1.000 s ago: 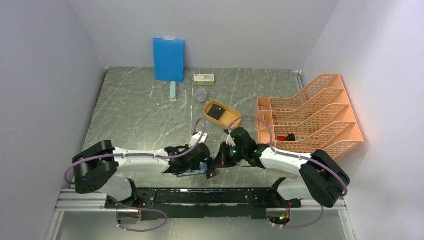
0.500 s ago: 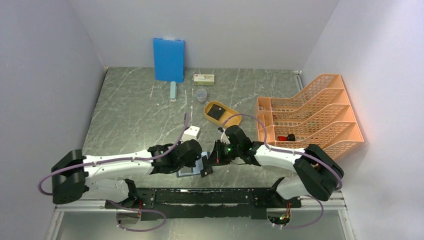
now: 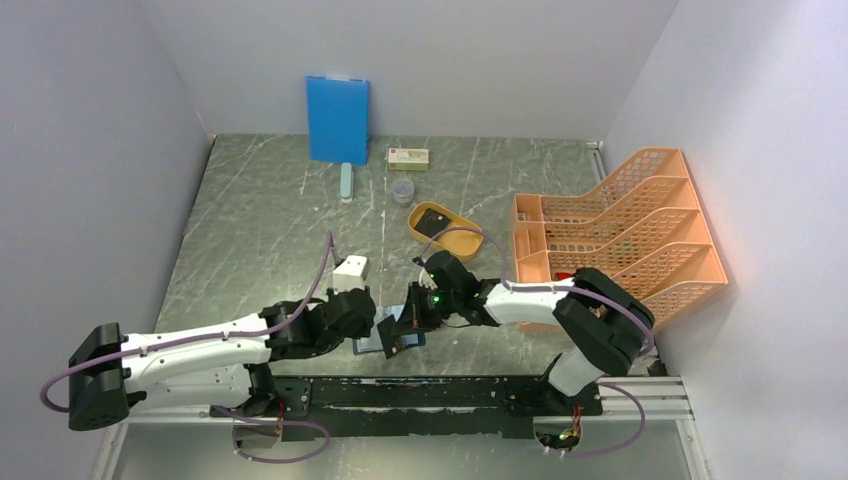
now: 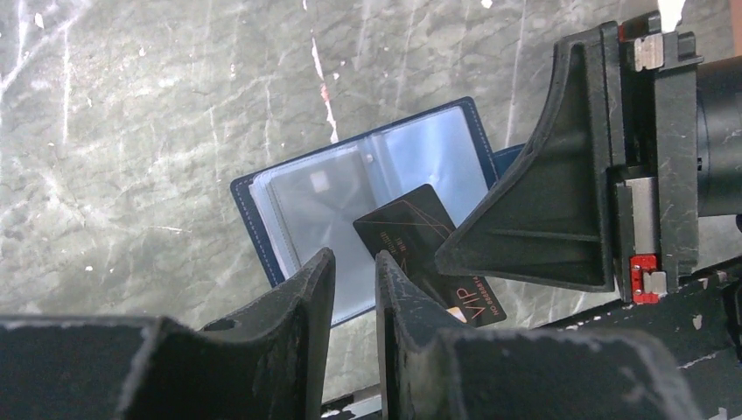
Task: Put the credit cards into the card holder
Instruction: Turn over the card slot in the card holder.
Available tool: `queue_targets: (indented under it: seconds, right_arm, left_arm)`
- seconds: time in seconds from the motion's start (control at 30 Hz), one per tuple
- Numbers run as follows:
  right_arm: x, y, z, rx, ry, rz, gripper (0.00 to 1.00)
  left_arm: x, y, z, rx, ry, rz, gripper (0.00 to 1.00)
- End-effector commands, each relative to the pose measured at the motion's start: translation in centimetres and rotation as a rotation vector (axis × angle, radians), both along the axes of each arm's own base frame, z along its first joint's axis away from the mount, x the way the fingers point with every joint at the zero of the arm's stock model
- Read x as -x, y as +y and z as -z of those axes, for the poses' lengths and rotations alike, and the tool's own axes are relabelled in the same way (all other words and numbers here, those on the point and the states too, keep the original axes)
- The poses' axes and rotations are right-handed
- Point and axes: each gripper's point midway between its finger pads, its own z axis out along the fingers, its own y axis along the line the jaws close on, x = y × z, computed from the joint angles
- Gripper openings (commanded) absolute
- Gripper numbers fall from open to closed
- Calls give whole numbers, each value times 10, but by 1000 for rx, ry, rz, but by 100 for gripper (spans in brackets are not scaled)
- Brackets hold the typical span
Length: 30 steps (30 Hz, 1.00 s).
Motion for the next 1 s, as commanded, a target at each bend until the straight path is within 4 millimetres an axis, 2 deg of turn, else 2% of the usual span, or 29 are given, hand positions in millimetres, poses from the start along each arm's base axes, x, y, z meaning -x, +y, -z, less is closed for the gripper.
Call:
queue_targets:
  seconds: [0.0, 0.23, 0.37, 0.5, 0.77, 0.97]
  right_arm:
    - [-5, 17, -5, -23, -27, -5, 0]
    - [-8, 11, -20, -27, -74, 24, 0]
    - [-18, -9, -24, 14, -121, 99, 0]
    - [-22, -23, -16, 23, -95, 125, 0]
    - [-23, -16, -4, 3, -58, 94, 0]
    - [-22, -11, 0, -8, -43, 77, 0]
  left_arm:
    - [-1, 8, 6, -3, -6, -35, 28]
    - [-9, 2, 21, -32, -16, -47, 24]
    - [-13, 10, 26, -70, -6, -97, 22]
    - [-14, 24, 29, -68, -2, -145, 21]
    - [-2, 57, 54, -80, 62, -205, 22]
    - [2, 57, 62, -87, 95, -209, 21]
